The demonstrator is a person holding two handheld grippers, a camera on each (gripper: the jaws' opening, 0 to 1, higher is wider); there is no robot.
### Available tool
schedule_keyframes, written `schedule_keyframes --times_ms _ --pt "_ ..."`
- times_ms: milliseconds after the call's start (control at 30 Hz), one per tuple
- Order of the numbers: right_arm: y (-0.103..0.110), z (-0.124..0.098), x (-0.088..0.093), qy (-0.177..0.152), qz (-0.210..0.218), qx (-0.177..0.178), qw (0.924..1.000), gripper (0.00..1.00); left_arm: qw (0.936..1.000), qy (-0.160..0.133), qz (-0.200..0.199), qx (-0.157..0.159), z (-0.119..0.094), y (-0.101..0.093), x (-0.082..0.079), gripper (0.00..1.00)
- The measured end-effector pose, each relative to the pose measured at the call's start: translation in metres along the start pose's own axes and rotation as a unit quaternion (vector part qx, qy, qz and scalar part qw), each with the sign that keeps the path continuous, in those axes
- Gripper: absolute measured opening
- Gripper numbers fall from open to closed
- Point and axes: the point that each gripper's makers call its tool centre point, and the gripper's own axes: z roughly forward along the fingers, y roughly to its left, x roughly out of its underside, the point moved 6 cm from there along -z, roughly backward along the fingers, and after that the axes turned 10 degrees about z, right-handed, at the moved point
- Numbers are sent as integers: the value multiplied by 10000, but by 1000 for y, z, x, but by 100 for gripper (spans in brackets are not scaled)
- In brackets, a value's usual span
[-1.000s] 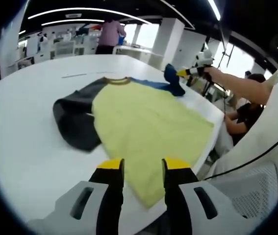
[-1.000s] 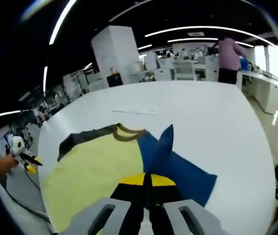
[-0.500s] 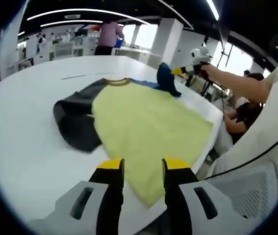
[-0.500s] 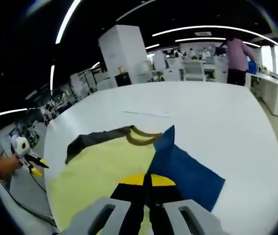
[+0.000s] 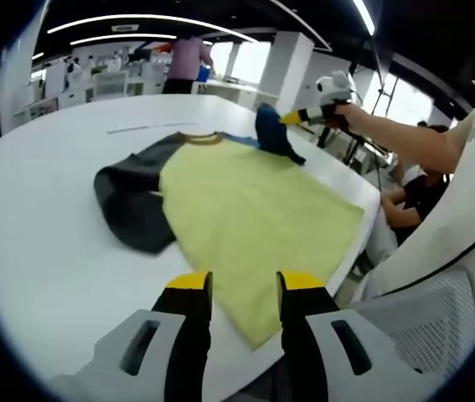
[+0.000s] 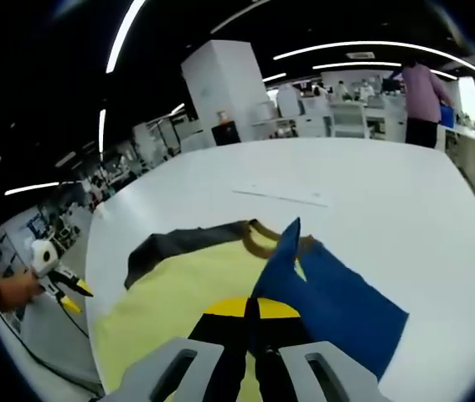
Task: Fold the garment on the visible template until the final outline fits inside the template.
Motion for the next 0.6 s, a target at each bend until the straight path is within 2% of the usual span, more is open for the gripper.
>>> schedule_keyframes --times_ms 267,600 --pt "20 18 -12 -29 -49 -200 9998 0 10000 21 13 3 0 0 1 28" --pt "40 40 -16 51 -122 -390 9992 0 10000 76 60 7 2 1 3 28"
